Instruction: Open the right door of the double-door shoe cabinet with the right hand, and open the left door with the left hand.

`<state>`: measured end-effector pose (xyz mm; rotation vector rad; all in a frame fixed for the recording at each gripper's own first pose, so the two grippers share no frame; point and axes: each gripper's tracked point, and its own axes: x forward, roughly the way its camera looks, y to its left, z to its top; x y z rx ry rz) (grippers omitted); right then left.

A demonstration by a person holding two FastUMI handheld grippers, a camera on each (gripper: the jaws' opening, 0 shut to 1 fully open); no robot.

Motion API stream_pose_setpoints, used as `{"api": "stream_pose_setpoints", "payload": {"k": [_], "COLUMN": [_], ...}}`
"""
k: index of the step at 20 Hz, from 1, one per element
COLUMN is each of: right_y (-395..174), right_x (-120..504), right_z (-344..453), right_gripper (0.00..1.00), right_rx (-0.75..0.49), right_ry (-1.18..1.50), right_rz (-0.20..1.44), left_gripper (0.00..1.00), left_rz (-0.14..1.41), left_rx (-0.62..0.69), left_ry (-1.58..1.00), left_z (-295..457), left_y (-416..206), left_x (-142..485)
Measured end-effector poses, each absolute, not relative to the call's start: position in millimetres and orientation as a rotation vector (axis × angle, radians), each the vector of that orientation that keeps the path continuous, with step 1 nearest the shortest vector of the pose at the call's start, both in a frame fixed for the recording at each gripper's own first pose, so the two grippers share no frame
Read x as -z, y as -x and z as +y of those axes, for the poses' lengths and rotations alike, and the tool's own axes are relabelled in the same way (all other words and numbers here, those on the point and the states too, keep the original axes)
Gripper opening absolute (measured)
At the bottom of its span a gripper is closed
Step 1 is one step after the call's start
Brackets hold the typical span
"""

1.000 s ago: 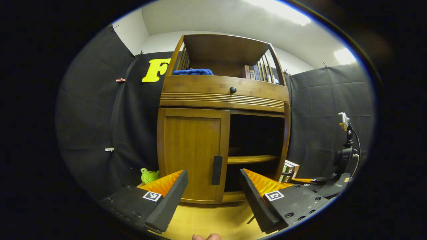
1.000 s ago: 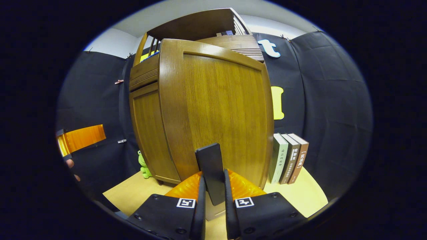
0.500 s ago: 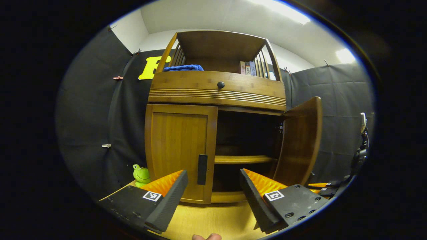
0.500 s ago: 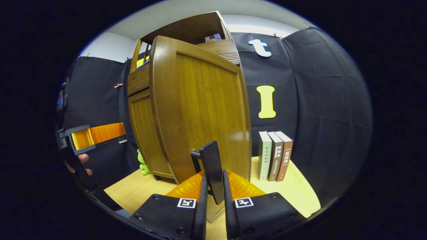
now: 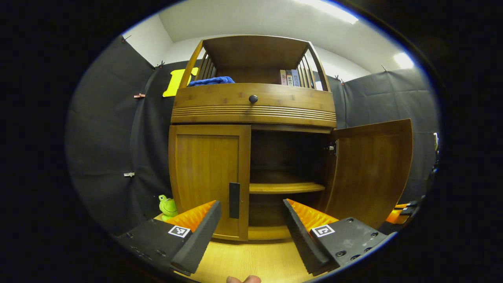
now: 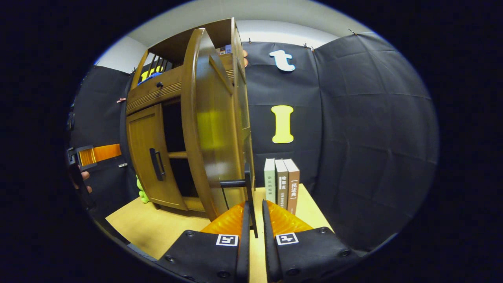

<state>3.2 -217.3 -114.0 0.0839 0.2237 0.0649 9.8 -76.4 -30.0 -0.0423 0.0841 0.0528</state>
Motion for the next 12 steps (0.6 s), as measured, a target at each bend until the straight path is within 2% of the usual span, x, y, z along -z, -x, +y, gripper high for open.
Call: {"api": "stream_pose_setpoints", "payload": {"k": [5, 8, 12], "right_y": [4, 17, 48], "right_x": [111, 110, 90], "right_z": [-220, -234, -233], "right_gripper": [0.21, 0.50, 0.90], "right_rx": [-0.055, 0.027, 0.080], "right_ry": [-0.019, 0.044, -0.032], "right_rz": [0.220, 0.252, 0.242], "left_gripper": [0.95, 0.95, 0.96], "left_rz": [0.093, 0.093, 0.088], "left_rx": [-0.036, -0.028, -0.023], "left_ry": [0.008, 0.002, 0.021], "left_z": [-85, -83, -70], "left_y": [-25, -37, -57], "left_x": [39, 44, 46]}}
